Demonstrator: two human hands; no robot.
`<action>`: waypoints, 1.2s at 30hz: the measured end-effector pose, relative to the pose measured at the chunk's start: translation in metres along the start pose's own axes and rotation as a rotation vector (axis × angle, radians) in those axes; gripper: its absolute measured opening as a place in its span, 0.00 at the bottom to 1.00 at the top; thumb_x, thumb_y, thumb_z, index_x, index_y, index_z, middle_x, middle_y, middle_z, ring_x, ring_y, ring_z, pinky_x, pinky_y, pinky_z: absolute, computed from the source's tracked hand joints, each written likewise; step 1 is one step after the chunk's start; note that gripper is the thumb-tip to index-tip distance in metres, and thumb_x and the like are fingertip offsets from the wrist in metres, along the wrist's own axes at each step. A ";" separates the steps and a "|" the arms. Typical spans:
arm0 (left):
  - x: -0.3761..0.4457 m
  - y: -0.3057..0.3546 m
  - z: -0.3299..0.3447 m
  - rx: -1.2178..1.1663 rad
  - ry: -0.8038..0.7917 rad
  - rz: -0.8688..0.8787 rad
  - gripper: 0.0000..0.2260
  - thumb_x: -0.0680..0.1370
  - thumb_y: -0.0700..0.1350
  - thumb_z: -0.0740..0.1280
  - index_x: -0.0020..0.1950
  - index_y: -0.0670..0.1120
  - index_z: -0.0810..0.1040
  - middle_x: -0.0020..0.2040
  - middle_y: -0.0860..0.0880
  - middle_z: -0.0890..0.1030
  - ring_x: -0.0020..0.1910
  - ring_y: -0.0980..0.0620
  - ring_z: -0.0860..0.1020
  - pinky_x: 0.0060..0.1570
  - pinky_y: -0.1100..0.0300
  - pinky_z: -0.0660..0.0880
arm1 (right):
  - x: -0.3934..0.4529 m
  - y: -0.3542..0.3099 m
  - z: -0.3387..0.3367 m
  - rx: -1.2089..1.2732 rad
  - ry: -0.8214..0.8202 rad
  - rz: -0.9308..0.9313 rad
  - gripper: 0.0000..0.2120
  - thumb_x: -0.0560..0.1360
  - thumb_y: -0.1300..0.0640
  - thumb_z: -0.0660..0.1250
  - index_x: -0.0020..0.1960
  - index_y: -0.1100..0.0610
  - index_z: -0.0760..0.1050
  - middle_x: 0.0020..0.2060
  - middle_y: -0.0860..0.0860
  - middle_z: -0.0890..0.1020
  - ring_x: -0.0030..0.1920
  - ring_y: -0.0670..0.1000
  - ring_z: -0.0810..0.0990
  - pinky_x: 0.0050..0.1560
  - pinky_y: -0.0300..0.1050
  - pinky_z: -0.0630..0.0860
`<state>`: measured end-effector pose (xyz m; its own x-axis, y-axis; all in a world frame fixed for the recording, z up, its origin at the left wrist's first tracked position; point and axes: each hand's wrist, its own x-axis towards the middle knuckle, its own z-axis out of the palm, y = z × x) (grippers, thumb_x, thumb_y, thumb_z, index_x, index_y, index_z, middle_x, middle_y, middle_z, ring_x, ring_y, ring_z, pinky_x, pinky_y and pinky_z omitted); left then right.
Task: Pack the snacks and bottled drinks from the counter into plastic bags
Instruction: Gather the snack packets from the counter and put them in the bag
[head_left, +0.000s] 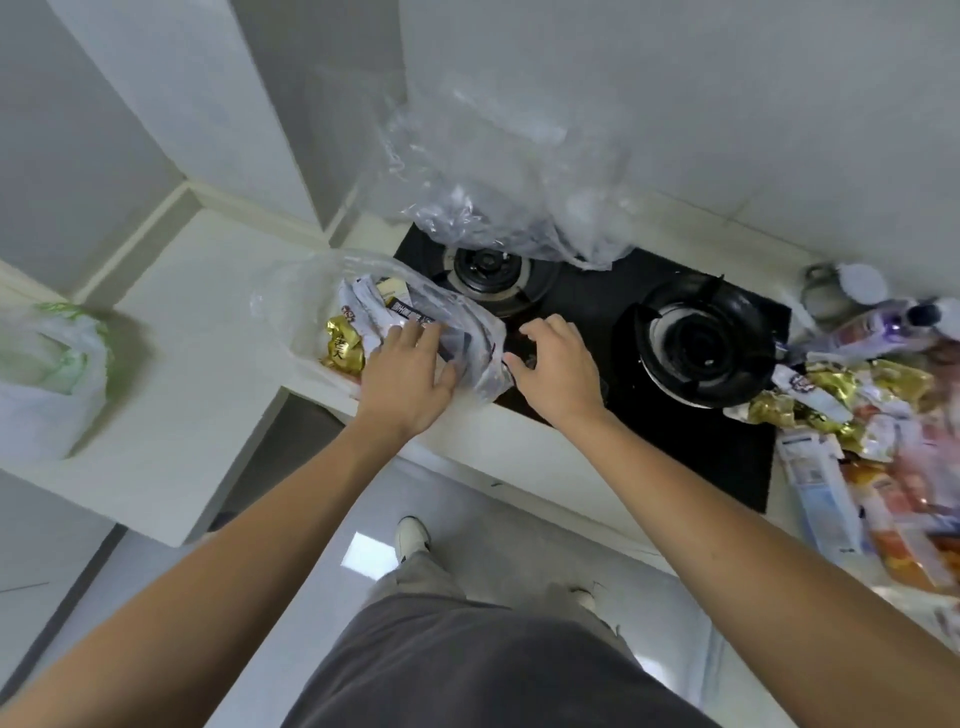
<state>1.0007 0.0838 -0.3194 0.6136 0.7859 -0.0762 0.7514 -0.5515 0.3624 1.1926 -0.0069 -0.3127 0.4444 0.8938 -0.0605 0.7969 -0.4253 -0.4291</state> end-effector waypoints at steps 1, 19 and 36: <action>0.003 0.017 0.004 0.013 -0.004 0.035 0.22 0.80 0.55 0.61 0.71 0.46 0.70 0.63 0.43 0.76 0.63 0.41 0.72 0.56 0.44 0.74 | -0.007 0.015 -0.010 0.005 0.018 0.014 0.19 0.78 0.48 0.73 0.64 0.56 0.77 0.58 0.51 0.77 0.62 0.54 0.74 0.53 0.53 0.77; 0.042 0.419 0.135 0.011 -0.089 0.408 0.22 0.80 0.52 0.66 0.71 0.45 0.71 0.63 0.43 0.76 0.63 0.40 0.73 0.56 0.43 0.76 | -0.104 0.373 -0.212 -0.047 0.184 0.266 0.20 0.78 0.50 0.70 0.66 0.57 0.77 0.61 0.55 0.77 0.66 0.58 0.75 0.63 0.55 0.74; 0.137 0.524 0.232 0.183 -0.331 0.573 0.26 0.78 0.48 0.66 0.76 0.51 0.68 0.73 0.47 0.69 0.70 0.42 0.68 0.62 0.39 0.74 | -0.058 0.528 -0.214 -0.114 -0.037 0.325 0.32 0.75 0.56 0.74 0.76 0.55 0.67 0.76 0.53 0.66 0.77 0.58 0.62 0.72 0.57 0.69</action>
<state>1.5348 -0.1628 -0.3551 0.9466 0.2449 -0.2095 0.2967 -0.9160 0.2700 1.6749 -0.3141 -0.3423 0.6686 0.7130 -0.2111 0.6579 -0.6996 -0.2789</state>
